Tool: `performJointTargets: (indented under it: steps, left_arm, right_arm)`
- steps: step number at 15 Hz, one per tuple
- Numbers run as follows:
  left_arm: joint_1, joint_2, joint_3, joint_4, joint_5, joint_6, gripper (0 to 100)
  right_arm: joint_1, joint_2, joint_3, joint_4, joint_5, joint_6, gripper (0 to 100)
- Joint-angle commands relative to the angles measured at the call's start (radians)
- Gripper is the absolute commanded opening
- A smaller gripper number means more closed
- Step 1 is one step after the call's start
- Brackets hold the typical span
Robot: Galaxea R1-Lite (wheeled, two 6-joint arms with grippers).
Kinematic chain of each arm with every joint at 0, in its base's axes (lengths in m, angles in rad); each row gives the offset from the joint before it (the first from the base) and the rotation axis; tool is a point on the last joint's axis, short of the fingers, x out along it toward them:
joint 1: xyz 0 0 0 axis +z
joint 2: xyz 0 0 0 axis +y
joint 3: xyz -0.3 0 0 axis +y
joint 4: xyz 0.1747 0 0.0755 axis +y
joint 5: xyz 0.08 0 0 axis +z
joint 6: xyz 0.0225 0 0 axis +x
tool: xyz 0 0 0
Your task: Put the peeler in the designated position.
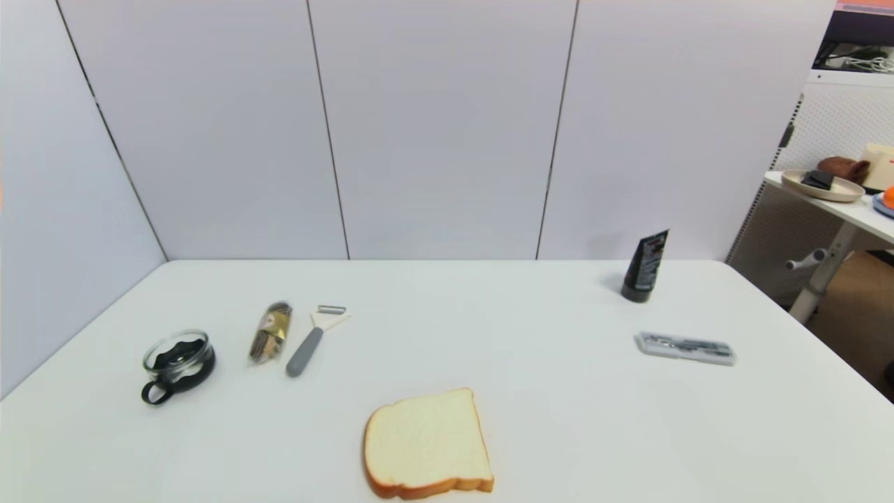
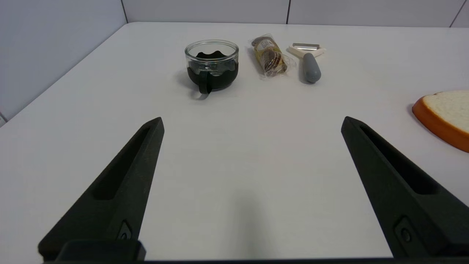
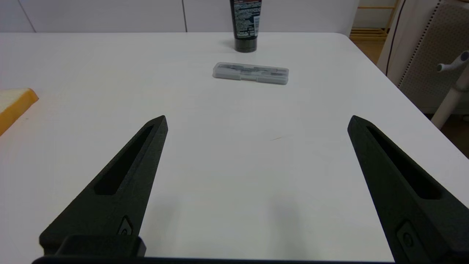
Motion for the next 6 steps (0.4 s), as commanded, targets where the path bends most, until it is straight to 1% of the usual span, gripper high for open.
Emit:
performJointTargets:
  steps: [1,6]
  left_arm:
    - [0.000,0.002,0.000,0.000,0.000,0.000,100]
    - [0.000,0.002,0.000,0.000,0.000,0.000,100]
  right_arm:
    - [0.000,0.001,0.000,-0.002,0.000,-0.002,100]
    - [0.000,0.000,0.000,0.000,0.000,0.000,100]
